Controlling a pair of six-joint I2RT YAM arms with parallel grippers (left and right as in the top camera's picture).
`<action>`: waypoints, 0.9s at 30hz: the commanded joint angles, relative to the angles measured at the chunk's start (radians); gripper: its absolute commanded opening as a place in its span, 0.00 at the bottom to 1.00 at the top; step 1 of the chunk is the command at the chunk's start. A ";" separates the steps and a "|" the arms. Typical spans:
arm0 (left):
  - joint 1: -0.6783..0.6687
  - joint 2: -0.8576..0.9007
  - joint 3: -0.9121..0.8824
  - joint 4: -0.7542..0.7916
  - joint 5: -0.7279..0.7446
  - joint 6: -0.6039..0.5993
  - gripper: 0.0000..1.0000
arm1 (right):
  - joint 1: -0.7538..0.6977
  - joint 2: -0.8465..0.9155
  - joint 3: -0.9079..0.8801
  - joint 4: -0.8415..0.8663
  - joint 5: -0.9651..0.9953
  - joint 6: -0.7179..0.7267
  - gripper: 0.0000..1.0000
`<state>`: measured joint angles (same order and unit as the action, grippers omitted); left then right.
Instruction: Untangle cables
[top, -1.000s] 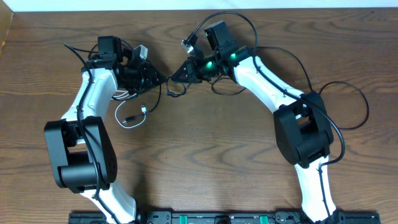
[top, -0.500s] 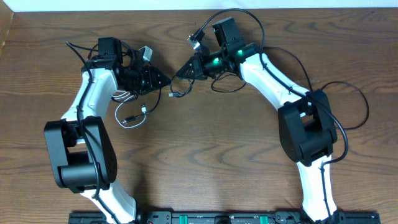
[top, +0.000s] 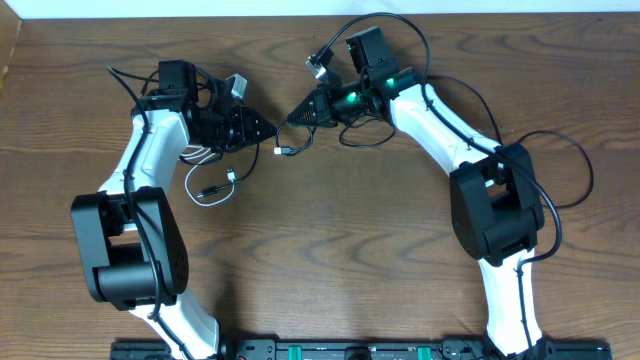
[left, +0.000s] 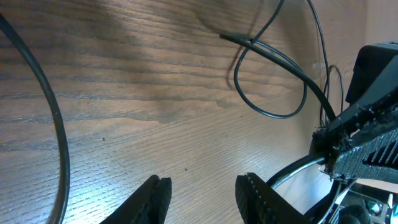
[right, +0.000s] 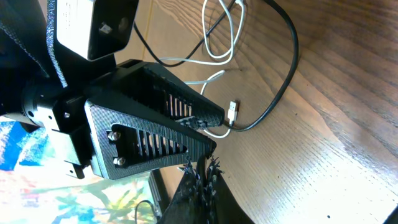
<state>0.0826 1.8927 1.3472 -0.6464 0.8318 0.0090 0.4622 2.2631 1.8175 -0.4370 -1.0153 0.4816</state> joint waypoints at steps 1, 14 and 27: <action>0.000 -0.015 0.004 0.001 0.031 0.025 0.42 | -0.009 -0.035 0.013 -0.002 -0.009 -0.027 0.01; 0.014 -0.015 0.005 0.028 -0.117 -0.150 0.42 | -0.009 -0.035 0.013 -0.005 -0.008 -0.027 0.01; 0.070 -0.015 0.005 -0.011 0.104 0.025 0.42 | -0.024 -0.035 0.013 -0.005 0.019 -0.042 0.01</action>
<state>0.1131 1.8927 1.3472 -0.6476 0.8780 -0.0151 0.4591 2.2620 1.8175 -0.4416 -1.0084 0.4625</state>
